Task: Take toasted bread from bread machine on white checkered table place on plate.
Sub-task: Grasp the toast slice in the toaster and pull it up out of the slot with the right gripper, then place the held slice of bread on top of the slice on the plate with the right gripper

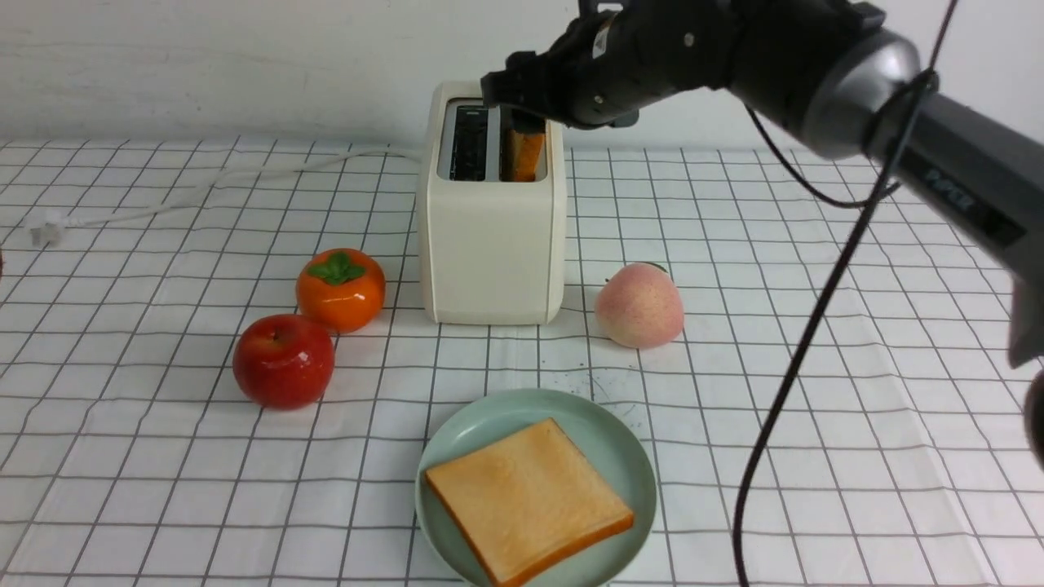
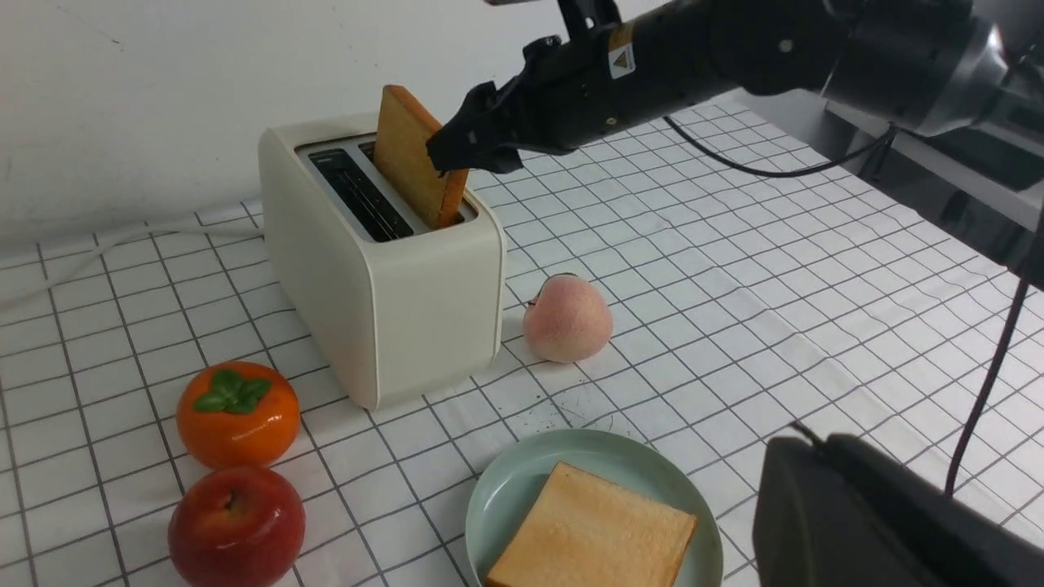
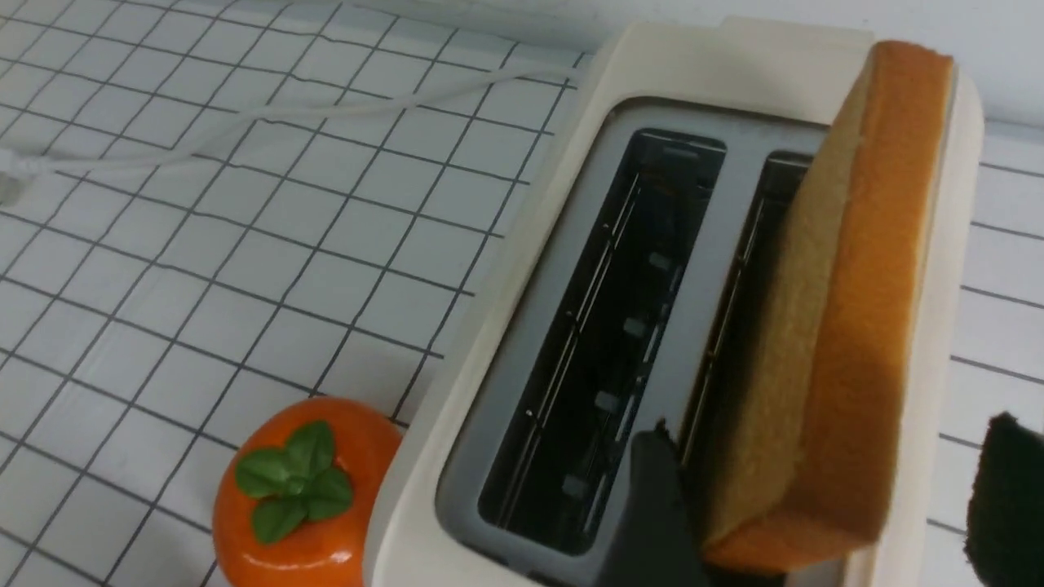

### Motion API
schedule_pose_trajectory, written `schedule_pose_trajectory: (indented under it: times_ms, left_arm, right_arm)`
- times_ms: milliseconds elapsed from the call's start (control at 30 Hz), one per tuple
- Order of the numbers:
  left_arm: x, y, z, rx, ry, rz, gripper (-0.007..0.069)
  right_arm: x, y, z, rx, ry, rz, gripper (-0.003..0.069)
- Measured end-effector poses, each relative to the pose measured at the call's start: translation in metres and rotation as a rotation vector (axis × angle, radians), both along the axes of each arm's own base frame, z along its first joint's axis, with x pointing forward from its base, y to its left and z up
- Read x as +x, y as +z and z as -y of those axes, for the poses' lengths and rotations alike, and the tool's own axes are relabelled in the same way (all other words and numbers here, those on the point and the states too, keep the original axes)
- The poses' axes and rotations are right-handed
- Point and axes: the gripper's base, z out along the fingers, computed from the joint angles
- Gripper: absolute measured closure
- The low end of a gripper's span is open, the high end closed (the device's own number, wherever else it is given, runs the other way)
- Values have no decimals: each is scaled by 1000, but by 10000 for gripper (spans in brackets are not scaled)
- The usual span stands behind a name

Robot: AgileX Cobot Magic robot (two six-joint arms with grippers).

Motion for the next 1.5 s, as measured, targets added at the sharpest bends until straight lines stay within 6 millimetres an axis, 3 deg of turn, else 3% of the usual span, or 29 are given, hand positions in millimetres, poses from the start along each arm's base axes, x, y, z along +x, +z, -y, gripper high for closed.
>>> schedule_pose_trajectory:
  times_ms: [200,400,567,833,1033,1067,1100,1200,1233,1267,1333,1400,1500]
  left_arm:
    - [0,0,0,0,0,0,638]
    - [0,0,0,0,-2,-4,638]
    - [-1,-1,0,4,-6,-15,638]
    - [-1,-2,0,7,-8,-21,638]
    - [-1,-2,0,7,-8,-21,638]
    - [-1,-2,0,7,-8,-21,638]
    - [-1,-2,0,7,-8,-21,638]
    - [-1,-2,0,8,-8,-22,638]
    - [-1,-3,1,10,-8,-25,638]
    - [1,-7,1,19,-10,-44,638]
    - [4,-19,3,39,-15,-92,638]
    - [6,-29,5,53,-19,-129,638]
    - [12,-58,9,90,-34,-243,638]
  right_arm:
    - [12,-14,-6,11,-2,22,199]
    - [15,-19,-6,22,-17,15,343]
    - [16,-18,-5,10,-20,41,538]
    - [14,-10,-4,20,-20,64,564]
    - [-21,69,15,71,-17,166,564]
    - [-23,72,16,71,-16,170,564]
    - [-38,95,24,64,-3,182,564]
    - [-77,132,41,3,64,153,564]
    - [-82,135,43,-7,77,144,564]
    - [-102,146,50,-49,137,97,564]
    - [-124,153,55,-85,218,42,564]
    - [-135,155,58,-97,258,13,564]
    - [-163,149,68,-99,311,-60,564]
